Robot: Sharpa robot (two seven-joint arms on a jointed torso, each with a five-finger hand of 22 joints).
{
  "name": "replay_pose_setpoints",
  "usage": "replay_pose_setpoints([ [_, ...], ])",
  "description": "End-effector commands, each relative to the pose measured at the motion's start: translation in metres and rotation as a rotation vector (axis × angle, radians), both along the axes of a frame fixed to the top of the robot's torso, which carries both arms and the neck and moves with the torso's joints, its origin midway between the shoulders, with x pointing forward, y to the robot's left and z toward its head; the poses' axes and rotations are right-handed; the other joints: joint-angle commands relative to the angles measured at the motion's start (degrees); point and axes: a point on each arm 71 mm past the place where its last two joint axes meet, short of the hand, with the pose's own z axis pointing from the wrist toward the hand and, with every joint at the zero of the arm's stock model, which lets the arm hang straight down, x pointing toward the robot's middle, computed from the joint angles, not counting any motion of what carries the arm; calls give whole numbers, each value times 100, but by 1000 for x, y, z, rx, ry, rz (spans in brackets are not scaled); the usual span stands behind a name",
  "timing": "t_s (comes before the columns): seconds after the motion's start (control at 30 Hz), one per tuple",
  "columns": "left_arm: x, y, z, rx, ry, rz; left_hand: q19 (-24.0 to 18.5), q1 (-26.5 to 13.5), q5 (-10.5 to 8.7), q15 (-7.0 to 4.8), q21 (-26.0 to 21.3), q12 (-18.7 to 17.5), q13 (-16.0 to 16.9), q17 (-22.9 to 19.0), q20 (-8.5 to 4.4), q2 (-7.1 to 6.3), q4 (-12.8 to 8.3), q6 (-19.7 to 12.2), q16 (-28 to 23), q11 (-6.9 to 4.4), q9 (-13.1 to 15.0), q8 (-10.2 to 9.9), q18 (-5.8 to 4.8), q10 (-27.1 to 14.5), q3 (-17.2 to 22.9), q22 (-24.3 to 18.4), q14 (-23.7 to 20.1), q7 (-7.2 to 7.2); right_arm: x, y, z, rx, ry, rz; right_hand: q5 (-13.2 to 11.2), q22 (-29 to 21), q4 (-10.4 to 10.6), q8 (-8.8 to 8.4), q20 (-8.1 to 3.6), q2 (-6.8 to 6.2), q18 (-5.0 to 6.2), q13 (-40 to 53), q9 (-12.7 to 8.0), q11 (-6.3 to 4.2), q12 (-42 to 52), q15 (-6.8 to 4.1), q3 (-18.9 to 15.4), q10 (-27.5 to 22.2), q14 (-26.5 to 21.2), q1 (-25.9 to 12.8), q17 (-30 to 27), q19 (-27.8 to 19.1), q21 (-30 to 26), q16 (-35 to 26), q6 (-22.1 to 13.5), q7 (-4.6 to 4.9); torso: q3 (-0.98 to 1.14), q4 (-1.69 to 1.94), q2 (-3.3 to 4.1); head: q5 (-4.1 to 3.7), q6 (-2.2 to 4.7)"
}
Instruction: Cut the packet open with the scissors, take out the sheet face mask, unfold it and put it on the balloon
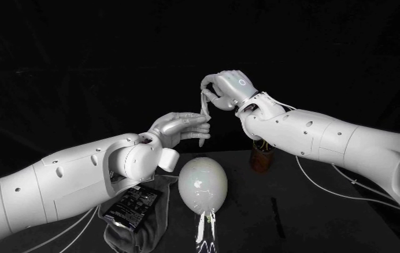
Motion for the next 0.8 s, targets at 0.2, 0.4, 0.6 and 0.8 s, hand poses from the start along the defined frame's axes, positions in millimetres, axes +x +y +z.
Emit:
replay_pose_setpoints([
  [0.2, 0, 5, -2, 88, -41, -42, 15, 16, 8, 37, -113, -138, -95, -92, 84, -91, -11, 110, -107, 47, -130, -153, 138, -109, -35, -73, -116, 51, -4, -4, 5, -15, -96, 26, 15, 1100, -11, 103, 14, 5, -39, 507, -3, -1, 31, 25, -61, 33, 609, 33, 1507, 34, 49, 20, 52, 5, 2, -9, -5, 12, -23],
  [0.4, 2, 14, -5, 162, -69, -40, 14, -78, 7, 77, -298, -298, -204, -211, 155, -280, -6, 176, -250, 98, -215, -255, 173, -231, -62, -200, -181, 64, -6, -4, 6, -9, -132, 43, 15, 1103, -10, 103, 14, 5, -41, 508, -4, -2, 32, 24, -64, 34, 609, 33, 1507, 38, 58, 20, 54, 5, 9, -7, -2, 6, -15],
  [0.6, 5, 21, -8, 215, -82, -32, 100, -132, 8, 76, -462, -382, -259, -310, 215, -451, -13, 248, -373, 96, -265, -301, 242, -216, -59, -331, -135, 47, -8, -6, 8, 4, -155, 44, 15, 1105, -2, 103, 15, 3, -43, 522, -9, -3, 47, 23, -77, 44, 609, 35, 1507, 42, 66, 20, 62, 2, -2, -5, -3, -31, -14],
  [0.8, 7, 25, -12, 268, -84, -49, 253, -171, 8, 75, -656, -488, -281, -422, 267, -520, 23, 305, -501, 105, -328, -370, 298, -185, -23, -495, -19, 58, -8, -9, 9, 12, -163, 40, 15, 1106, 1, 102, 15, 3, -44, 529, -11, -4, 55, 23, -82, 49, 609, 36, 1507, 44, 70, 20, 65, 1, 1, -4, -6, -31, -24],
])
